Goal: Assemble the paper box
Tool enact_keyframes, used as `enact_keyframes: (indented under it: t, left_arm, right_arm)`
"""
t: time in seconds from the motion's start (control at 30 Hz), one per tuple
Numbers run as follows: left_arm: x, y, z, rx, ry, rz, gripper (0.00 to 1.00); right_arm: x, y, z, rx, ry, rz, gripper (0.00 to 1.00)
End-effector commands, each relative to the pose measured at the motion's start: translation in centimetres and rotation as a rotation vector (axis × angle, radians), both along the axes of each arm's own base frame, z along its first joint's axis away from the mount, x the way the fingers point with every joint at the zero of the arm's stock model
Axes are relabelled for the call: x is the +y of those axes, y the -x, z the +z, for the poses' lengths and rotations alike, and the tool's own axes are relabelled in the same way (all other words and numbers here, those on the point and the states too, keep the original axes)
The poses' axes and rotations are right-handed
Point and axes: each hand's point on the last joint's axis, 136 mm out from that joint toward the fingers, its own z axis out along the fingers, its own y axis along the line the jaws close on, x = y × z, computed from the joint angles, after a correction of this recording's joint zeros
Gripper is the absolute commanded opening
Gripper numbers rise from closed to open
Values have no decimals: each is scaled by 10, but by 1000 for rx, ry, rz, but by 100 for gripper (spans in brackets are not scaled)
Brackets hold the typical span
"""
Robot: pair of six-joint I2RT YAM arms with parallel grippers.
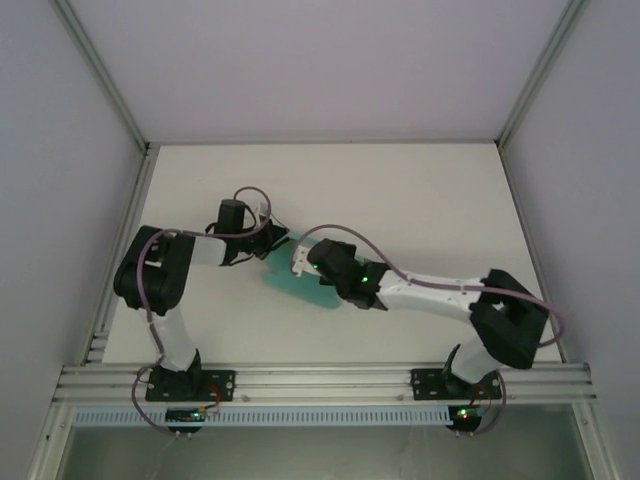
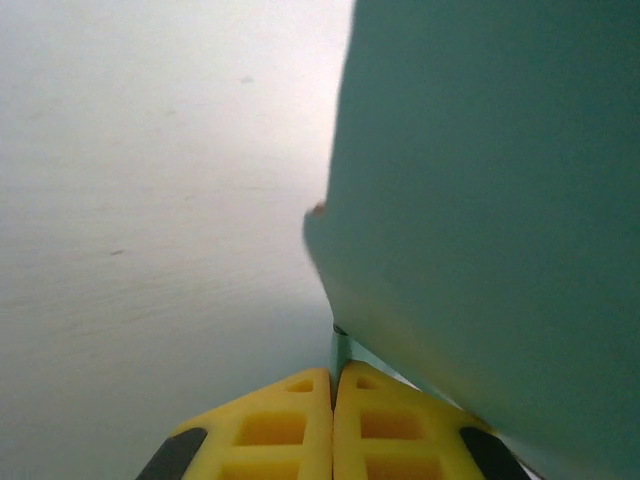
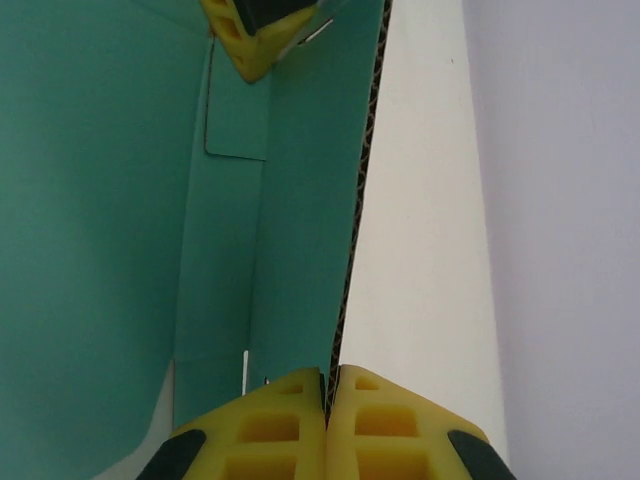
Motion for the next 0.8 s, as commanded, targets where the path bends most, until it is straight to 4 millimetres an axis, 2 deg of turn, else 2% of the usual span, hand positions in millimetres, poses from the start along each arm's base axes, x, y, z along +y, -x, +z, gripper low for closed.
enact_keyframes:
  t: [0.0,0.17,0.27,0.43,0.47,0.6,0.67,0.77]
  left_arm:
    - [-10,0,4,19,15,12,6]
    - [2,7,2,3,-52,3,21]
    - [24,12,8,-45,-145,18,38]
    - [64,20,41,-199,-372,21,82]
    - [71,21,49,-245,-434,9,100]
    - [77,22,82,-457,-570,-165,100]
    - [86,11,98,-531,-655,-165,100]
    - [85,-3,120,-637,-695,-202,100]
  right_arm:
    - [22,5,3,0,-11,79,0]
    - [7,-7,15,14,-39,75,0]
    - [-11,-19,16,32,-12,67,0]
    - [-27,-25,14,65,24,101,0]
    - [-28,-25,14,76,22,111,0]
    - [-31,-22,9,155,1,155,0]
    - [-33,-26,8,157,6,164,0]
    - [-36,-32,4,157,17,163,0]
